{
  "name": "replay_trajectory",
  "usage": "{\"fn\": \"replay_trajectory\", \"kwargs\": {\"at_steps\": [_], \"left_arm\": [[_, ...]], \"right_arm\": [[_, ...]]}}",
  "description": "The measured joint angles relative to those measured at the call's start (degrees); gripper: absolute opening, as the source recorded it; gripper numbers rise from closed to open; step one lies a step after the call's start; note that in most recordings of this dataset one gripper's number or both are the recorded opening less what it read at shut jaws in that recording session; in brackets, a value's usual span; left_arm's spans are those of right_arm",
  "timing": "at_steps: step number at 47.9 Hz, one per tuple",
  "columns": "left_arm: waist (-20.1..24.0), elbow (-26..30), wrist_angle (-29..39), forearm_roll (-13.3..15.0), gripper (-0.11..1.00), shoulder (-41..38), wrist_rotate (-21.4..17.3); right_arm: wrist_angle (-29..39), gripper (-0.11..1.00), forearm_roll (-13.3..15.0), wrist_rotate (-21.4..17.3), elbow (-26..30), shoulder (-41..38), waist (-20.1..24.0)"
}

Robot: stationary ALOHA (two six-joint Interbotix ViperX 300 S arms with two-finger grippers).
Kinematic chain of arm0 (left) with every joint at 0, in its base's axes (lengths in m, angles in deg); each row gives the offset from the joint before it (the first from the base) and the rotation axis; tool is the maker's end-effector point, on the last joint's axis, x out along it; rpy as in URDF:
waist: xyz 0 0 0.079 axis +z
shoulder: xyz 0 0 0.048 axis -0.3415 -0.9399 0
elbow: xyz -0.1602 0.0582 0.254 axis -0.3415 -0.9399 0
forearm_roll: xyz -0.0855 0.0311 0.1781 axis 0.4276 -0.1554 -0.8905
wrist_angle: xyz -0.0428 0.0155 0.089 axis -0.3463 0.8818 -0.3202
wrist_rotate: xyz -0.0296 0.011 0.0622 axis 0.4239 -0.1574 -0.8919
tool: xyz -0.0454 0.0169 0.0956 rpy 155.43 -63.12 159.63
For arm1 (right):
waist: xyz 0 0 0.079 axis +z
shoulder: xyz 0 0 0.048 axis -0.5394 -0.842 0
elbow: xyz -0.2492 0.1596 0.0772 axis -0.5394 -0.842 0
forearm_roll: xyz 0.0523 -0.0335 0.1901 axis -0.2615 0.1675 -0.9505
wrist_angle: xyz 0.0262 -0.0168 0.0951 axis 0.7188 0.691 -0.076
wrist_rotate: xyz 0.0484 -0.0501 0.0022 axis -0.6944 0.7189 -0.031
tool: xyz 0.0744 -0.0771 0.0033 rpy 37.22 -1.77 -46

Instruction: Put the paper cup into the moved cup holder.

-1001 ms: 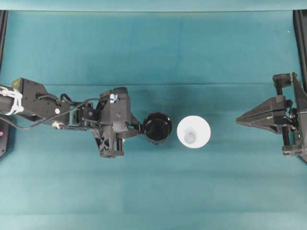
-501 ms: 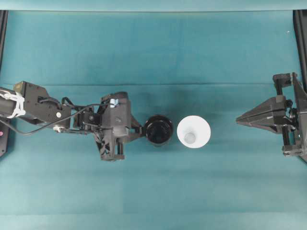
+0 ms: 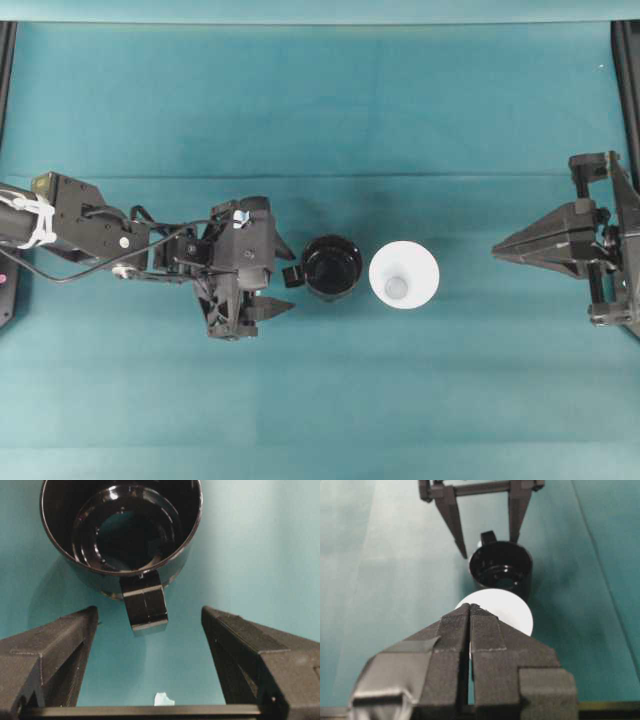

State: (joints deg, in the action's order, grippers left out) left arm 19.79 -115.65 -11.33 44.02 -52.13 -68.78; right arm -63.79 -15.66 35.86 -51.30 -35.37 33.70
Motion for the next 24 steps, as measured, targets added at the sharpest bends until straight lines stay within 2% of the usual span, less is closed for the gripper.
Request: {"fn": "replay_trajectory", "kwargs": {"at_steps": [11,24], "left_arm": [[0.0,-2.11,0.53,0.0,0.83,4.22,0.0],[0.0,-6.94,0.62,-0.09,0.83,12.3,0.0]], "right_arm": [[4.75,0.02,-0.09,-2.99,1.85,-3.34,-2.02],[6.24,0.02,-0.09,-3.52,3.25,-7.73,-2.64]]}}
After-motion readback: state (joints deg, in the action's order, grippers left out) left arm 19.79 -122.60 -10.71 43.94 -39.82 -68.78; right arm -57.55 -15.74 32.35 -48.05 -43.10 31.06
